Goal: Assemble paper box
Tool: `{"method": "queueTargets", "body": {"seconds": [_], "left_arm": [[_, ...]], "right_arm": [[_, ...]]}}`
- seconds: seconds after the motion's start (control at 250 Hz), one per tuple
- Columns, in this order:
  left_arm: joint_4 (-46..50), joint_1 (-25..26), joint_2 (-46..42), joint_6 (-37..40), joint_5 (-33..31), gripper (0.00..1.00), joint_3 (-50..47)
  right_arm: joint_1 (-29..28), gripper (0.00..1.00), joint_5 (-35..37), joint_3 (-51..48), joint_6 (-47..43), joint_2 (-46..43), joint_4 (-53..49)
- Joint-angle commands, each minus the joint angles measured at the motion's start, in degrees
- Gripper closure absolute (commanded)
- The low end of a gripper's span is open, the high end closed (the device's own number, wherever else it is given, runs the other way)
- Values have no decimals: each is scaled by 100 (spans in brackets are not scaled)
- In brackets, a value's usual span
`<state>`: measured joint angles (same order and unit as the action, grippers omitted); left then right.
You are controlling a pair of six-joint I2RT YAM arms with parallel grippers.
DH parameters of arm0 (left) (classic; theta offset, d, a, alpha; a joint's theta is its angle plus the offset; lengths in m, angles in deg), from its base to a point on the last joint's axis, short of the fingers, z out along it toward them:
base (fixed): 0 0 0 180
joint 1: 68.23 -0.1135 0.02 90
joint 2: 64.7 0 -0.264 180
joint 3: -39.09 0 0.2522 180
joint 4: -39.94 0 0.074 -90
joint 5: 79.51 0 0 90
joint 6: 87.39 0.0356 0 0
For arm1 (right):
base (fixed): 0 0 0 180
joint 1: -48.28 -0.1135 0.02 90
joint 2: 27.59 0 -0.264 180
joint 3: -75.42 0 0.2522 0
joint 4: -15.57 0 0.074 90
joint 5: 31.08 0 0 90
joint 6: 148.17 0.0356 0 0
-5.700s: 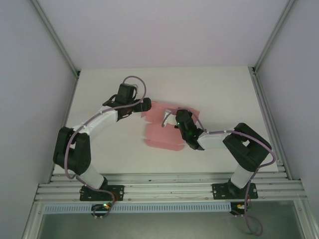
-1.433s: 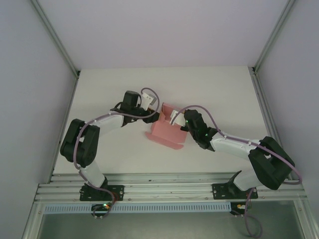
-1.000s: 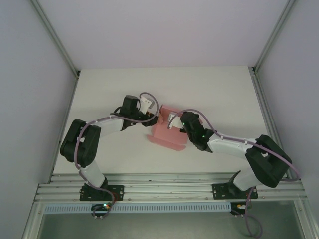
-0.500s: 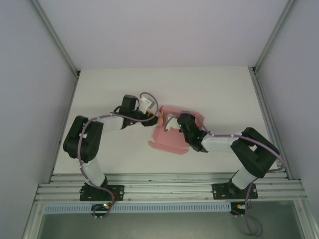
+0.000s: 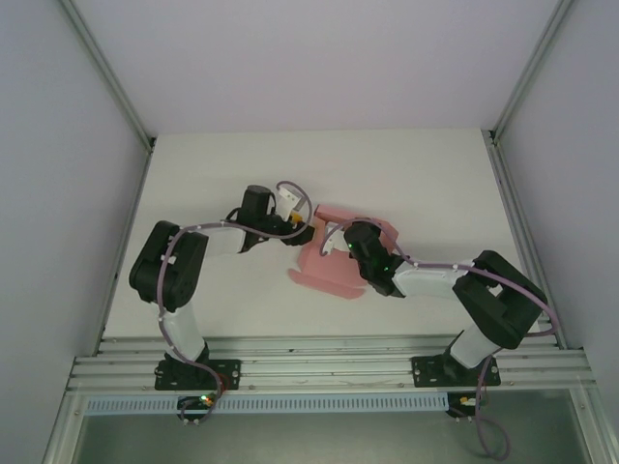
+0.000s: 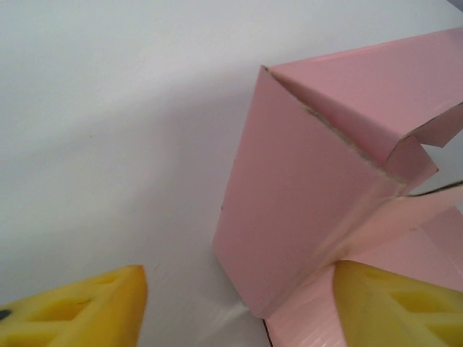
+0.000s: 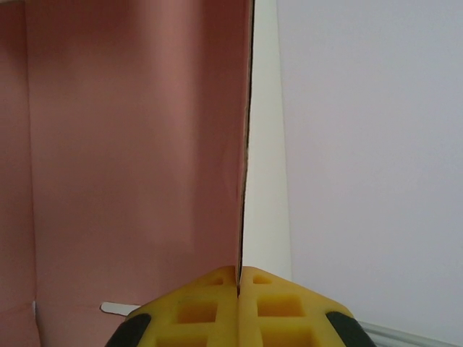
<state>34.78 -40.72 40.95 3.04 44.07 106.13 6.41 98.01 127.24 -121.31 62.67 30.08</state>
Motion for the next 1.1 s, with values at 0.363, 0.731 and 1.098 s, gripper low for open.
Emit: {"method": "queueTargets", "body": {"seconds": [0.363, 0.731, 1.098], "left_arm": [[-1948, 367, 271, -557, -1138, 59, -404], [-1341, 915, 589, -188, -3308, 73, -264], [-1957, 1263, 774, -521, -4462, 100, -451]], "right_arm": [[-133, 100, -156, -1, 530, -156, -735], [-147, 100, -283, 2, 793, -327, -935], [-146, 100, -437, -44, 1298, -522, -1372]]}}
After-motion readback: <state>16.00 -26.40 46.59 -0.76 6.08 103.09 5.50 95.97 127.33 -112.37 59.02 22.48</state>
